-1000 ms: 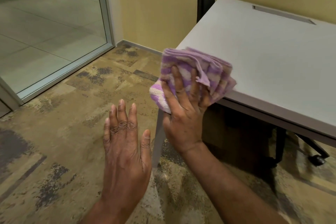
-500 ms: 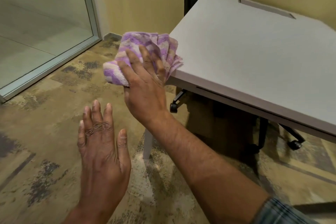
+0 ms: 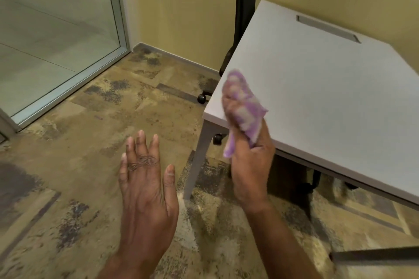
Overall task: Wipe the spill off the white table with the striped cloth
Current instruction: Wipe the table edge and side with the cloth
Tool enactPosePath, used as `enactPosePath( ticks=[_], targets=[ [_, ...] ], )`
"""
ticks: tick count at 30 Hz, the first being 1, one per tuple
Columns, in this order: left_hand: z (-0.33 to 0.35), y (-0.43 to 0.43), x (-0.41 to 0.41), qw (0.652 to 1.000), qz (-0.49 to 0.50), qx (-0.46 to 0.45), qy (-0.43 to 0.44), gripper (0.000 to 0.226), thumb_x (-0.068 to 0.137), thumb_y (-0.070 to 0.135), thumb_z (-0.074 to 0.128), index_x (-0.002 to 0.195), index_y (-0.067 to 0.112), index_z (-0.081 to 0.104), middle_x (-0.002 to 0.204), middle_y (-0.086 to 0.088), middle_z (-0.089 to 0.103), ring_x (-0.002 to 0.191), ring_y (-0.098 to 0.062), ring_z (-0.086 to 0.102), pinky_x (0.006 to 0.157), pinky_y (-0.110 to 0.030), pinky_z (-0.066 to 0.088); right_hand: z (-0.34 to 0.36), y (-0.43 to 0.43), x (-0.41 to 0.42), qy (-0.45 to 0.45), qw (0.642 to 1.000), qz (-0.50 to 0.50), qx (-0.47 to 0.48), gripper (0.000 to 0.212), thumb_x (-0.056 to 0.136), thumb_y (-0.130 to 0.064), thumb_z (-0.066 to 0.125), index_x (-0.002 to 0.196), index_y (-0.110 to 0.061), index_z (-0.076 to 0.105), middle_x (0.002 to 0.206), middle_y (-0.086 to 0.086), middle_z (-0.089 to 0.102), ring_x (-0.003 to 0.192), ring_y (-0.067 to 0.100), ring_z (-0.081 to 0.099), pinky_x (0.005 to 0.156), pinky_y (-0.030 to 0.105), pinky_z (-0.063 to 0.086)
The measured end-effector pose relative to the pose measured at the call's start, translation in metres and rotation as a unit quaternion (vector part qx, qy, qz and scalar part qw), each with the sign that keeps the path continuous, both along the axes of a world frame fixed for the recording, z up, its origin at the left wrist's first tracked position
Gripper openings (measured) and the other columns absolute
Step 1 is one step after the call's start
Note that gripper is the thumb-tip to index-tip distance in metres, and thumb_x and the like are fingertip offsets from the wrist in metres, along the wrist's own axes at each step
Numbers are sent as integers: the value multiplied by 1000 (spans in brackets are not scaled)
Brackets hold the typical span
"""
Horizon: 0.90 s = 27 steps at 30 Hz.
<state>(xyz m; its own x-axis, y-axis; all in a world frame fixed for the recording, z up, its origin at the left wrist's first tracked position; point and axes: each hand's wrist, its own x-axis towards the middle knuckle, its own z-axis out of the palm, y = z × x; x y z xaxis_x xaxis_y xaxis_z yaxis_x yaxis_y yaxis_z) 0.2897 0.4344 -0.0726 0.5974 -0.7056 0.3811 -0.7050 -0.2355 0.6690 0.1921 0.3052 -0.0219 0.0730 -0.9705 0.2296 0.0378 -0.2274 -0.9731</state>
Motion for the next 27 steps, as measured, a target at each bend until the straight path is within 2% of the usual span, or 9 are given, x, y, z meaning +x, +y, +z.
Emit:
enactPosePath(
  ticks=[2,6,9,12,15,18,20,24,27],
  targets=[
    [10,2,5,1000,-10,0,7,62,107,27,34,165,18,13,175,-1,3,161,-16,-6,129,-38,-4,19,-2,-2,-79,994,-56,57,30,99,-14,64,124,-30,69,115,-10,74,108,4,68,88,22,58],
    [27,6,13,999,-40,6,16,61,108,26,34,165,18,14,175,-1,4,161,-16,-5,129,-37,-4,39,-5,-1,-158,969,-133,135,28,98,-18,67,126,-22,68,117,-1,75,116,22,69,103,48,55],
    [36,10,22,998,-57,10,15,61,108,28,34,165,19,15,175,-1,4,161,-15,-5,129,-36,-4,51,-6,6,-184,961,-140,151,21,99,-18,66,118,-26,68,115,-4,74,119,22,68,107,46,53],
    [39,7,33,998,-63,18,19,61,108,28,34,165,20,14,175,0,2,161,-15,-6,129,-37,-4,58,-12,8,-208,954,-146,158,21,99,-21,66,119,-24,68,123,3,73,123,28,65,108,46,50],
    [39,-7,40,997,-70,20,25,60,108,28,34,164,19,16,174,-2,4,161,-15,-6,129,-35,-6,61,-22,8,-209,951,-166,156,20,99,-21,67,118,-23,68,120,2,73,117,24,68,107,44,53],
    [38,-28,47,996,-84,30,31,59,109,29,33,165,18,15,174,-3,4,160,-14,-7,129,-35,-6,64,-36,9,-195,952,-189,141,19,100,-20,65,118,-22,68,114,-2,73,110,19,69,99,36,58],
    [36,-42,53,995,-91,38,30,60,109,29,33,165,18,15,174,-4,4,160,-14,-8,130,-37,-4,68,-46,10,-175,955,-207,121,22,100,-21,65,122,-22,66,113,-3,72,106,16,70,86,29,61],
    [30,-68,65,992,-99,55,49,59,109,29,32,164,17,16,174,-4,5,161,-15,-7,130,-44,0,72,-67,16,-132,963,-215,95,12,102,-17,62,110,-25,65,99,-10,68,78,-7,68,57,13,53],
    [29,-88,71,989,-118,72,54,59,109,30,31,164,18,15,174,-3,4,160,-15,-7,130,-46,2,71,-81,22,-83,966,-233,70,23,102,-12,60,125,-12,63,103,-7,67,75,-12,65,53,9,50]
  ],
)
